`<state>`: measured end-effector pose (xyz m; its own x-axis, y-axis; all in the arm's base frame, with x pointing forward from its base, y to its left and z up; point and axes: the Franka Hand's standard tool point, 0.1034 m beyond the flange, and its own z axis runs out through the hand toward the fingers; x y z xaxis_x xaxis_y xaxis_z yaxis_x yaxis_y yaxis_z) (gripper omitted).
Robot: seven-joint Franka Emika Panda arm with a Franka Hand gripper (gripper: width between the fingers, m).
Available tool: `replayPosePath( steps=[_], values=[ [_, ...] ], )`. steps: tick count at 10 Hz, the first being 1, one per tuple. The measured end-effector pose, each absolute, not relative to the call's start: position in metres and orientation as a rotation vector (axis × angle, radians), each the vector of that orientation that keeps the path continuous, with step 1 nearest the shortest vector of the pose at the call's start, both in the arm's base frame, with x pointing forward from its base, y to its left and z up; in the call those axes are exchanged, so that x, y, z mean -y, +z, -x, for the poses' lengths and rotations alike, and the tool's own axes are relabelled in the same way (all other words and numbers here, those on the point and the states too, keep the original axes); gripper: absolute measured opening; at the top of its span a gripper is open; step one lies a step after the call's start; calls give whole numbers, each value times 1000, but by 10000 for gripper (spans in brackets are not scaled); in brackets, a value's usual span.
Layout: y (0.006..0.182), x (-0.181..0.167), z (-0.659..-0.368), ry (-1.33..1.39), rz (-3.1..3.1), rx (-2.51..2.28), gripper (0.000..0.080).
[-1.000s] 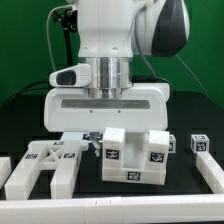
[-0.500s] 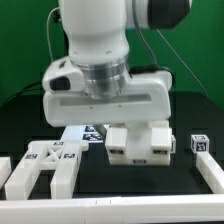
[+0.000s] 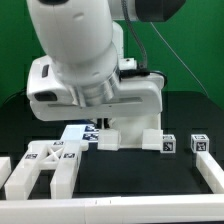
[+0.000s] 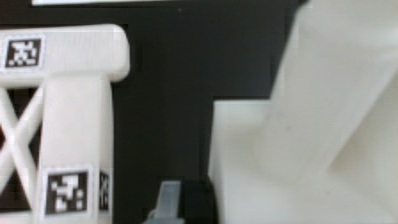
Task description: Assemble chair
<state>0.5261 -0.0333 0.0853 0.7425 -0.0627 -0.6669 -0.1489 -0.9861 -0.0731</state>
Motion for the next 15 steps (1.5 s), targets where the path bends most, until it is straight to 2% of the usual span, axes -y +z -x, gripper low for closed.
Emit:
replayPosePath(
  steps=[3,6,10,15],
  values=[
    [66,44,-528,1321,2690,-112,34],
    [62,47,-532,1291,2716,-112,34],
    [43,44,-533,1316,2742,-84,34],
    [40,41,-536,1302,2759,-111,34]
  ],
)
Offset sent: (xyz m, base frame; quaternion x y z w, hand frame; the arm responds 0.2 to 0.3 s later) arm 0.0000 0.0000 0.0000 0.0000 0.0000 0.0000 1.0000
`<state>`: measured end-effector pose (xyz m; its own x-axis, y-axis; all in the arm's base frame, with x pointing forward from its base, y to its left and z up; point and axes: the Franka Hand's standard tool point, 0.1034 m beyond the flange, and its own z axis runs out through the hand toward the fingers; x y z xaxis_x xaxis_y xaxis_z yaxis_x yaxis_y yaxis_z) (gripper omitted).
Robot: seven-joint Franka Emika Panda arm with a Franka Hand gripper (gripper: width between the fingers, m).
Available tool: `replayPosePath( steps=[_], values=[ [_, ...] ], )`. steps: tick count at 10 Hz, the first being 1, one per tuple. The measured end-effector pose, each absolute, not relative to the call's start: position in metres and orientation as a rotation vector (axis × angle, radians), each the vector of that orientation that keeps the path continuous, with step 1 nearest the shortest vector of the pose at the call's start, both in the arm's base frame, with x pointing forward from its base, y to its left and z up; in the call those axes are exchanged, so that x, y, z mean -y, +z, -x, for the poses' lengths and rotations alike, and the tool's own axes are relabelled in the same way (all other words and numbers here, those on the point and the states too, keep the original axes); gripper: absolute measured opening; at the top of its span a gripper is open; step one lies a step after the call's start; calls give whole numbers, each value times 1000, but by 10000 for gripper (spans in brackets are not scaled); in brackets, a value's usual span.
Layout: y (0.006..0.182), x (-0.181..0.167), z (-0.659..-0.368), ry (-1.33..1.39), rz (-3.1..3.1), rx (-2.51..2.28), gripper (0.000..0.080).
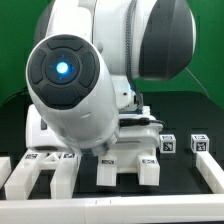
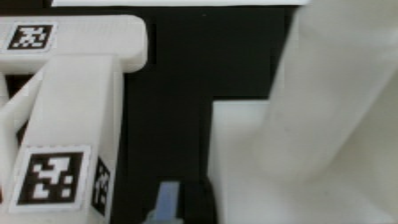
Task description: Assemble chair
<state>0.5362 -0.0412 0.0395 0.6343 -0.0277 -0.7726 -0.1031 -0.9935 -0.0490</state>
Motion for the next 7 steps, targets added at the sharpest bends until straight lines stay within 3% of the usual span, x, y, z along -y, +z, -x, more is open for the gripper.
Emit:
replayPosePath(
  steps=[7],
  values=[
    [30,37,-538,1292,2776,-135,34]
  ],
)
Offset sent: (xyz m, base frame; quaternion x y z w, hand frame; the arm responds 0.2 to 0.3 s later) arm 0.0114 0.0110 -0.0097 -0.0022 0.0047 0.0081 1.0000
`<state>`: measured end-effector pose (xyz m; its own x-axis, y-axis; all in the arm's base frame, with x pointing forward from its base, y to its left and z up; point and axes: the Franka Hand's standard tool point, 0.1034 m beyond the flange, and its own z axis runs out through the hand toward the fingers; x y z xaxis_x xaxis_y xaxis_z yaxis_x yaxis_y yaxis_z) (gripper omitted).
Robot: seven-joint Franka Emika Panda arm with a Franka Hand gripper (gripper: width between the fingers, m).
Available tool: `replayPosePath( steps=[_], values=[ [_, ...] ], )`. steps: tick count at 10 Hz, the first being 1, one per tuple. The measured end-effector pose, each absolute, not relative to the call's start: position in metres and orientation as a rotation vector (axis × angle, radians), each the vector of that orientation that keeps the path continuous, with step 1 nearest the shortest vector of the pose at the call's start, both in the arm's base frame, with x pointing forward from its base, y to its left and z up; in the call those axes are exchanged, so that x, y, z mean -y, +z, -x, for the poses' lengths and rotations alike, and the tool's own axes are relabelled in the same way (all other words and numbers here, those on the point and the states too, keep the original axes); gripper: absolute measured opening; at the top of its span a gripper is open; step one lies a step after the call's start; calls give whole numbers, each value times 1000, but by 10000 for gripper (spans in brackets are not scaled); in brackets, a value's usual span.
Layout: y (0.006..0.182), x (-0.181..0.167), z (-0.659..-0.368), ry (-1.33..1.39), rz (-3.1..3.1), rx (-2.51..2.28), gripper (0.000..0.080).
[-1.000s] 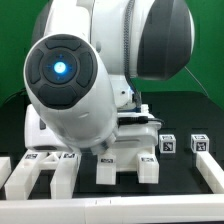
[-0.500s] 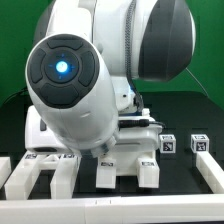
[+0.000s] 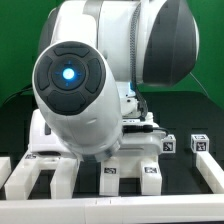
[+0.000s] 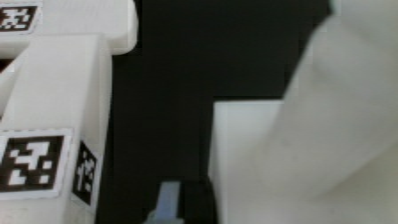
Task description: Assemble chair
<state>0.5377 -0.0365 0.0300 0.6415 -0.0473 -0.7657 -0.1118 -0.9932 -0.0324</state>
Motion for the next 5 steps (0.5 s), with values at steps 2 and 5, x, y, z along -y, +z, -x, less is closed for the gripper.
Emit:
replayPosePath(
  steps=[2,5],
  values=[
    [30,37,-538,1292,2776,-135,34],
    [30,38,-537,1292,2775,-137,211]
  ],
)
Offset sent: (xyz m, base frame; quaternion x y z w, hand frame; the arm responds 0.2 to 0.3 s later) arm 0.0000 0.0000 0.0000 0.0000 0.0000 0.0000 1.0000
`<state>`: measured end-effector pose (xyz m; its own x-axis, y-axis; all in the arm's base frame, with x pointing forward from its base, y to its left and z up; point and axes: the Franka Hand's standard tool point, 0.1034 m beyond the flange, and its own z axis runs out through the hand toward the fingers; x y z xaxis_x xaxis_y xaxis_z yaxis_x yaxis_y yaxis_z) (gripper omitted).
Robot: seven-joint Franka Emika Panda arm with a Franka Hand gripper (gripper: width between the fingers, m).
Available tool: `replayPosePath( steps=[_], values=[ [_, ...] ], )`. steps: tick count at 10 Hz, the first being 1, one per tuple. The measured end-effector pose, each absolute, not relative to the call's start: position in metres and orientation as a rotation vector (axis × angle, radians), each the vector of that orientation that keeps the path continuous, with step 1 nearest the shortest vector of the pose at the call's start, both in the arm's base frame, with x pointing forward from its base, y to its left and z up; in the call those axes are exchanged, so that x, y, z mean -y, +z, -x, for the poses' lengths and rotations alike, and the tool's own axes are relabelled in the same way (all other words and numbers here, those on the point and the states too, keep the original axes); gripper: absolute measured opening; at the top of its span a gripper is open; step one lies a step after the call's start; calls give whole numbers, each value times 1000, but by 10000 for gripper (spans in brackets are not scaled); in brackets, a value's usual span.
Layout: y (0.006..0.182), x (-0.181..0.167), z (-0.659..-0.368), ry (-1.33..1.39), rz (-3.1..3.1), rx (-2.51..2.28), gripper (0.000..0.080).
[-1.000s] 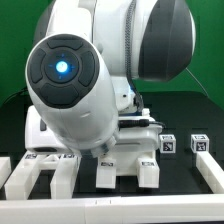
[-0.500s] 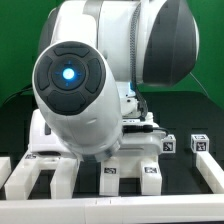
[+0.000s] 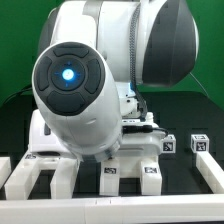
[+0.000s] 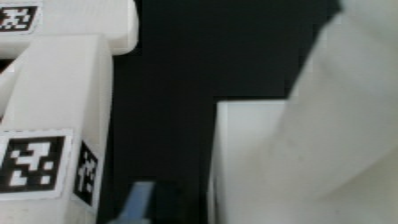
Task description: Assemble chair
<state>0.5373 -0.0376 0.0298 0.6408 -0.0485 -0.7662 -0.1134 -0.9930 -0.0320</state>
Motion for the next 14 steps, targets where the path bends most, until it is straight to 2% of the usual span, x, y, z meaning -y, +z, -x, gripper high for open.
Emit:
replayPosePath(
  steps=[2,3,4,14],
  values=[
    [30,38,-537,1293,2775,-139,539],
    [30,38,-537,1293,2774,-139,539],
    [30,39,-537,1293,2774,-140,626],
    [29,40,-537,1294,2772,-143,649]
  ],
)
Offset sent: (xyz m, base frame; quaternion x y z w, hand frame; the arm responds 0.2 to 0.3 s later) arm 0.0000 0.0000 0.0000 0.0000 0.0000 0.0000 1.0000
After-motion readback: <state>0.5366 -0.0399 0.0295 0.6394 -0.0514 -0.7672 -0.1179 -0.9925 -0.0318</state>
